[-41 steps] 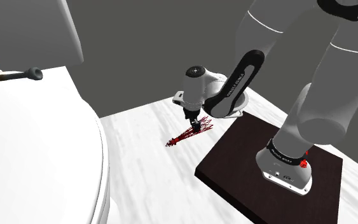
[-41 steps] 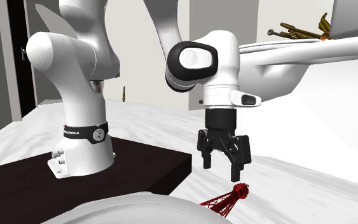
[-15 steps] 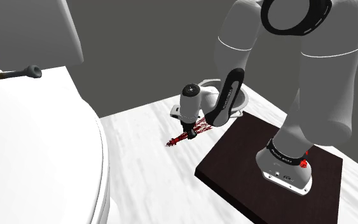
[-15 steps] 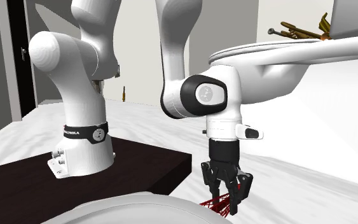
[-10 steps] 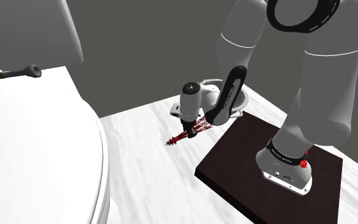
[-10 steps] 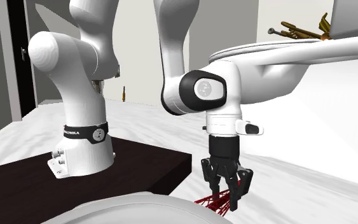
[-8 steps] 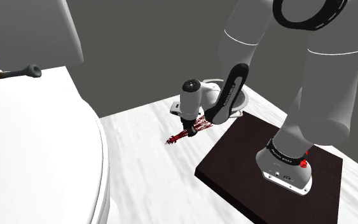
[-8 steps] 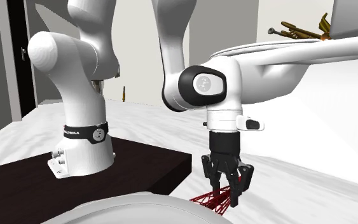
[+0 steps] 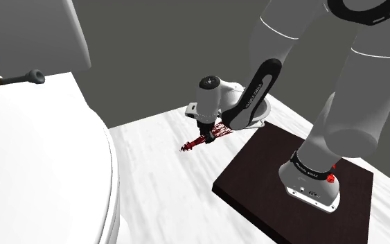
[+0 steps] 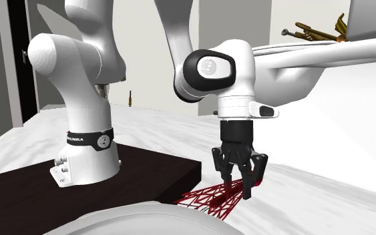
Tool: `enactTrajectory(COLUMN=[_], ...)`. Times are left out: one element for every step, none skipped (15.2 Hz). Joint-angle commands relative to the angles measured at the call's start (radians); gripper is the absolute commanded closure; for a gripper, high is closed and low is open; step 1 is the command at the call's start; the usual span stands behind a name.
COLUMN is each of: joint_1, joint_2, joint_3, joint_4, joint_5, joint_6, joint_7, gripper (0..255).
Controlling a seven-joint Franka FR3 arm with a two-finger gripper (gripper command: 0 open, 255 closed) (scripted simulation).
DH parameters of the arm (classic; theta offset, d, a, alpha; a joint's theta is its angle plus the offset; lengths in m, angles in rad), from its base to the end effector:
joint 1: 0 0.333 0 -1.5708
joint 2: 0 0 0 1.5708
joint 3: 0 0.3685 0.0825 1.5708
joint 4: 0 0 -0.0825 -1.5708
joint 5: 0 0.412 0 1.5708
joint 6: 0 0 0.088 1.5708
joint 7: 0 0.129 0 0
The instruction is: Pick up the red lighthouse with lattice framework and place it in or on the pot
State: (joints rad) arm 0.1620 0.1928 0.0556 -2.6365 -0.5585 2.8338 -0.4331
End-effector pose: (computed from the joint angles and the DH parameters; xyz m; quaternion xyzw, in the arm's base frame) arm 0.4231 0.1190 0.1818 0.8276 0.5557 -0.0049 0.0789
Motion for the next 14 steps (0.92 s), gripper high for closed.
enactTrajectory(joint_1=[-0.011, -0.015, -0.018, -0.021, -0.023, -0.024, -0.024, -0.024, -0.023, -0.022, -0.021, -0.019, -0.017, -0.015], joint_2=[-0.035, -0.052, -0.07, -0.087, -0.104, -0.121, -0.137, -0.154, -0.17, -0.186, -0.202, -0.218, -0.233, -0.248], joint_3=[0.018, 0.026, 0.034, 0.04, 0.046, 0.051, 0.055, 0.058, 0.061, 0.063, 0.064, 0.065, 0.066, 0.067], joint_4=[-0.01, -0.014, -0.017, -0.02, -0.023, -0.025, -0.027, -0.029, -0.03, -0.031, -0.031, -0.031, -0.031, -0.03], joint_5=[0.038, 0.058, 0.078, 0.097, 0.116, 0.134, 0.152, 0.169, 0.185, 0.201, 0.215, 0.229, 0.243, 0.255], joint_6=[-0.023, -0.036, -0.049, -0.061, -0.074, -0.088, -0.101, -0.115, -0.128, -0.143, -0.157, -0.171, -0.186, -0.201], joint_7=[-0.033, -0.05, -0.067, -0.083, -0.099, -0.114, -0.129, -0.143, -0.157, -0.17, -0.182, -0.194, -0.206, -0.216], gripper=[255, 255, 255, 255, 255, 255, 255, 255, 255, 255, 255, 255, 255, 255])
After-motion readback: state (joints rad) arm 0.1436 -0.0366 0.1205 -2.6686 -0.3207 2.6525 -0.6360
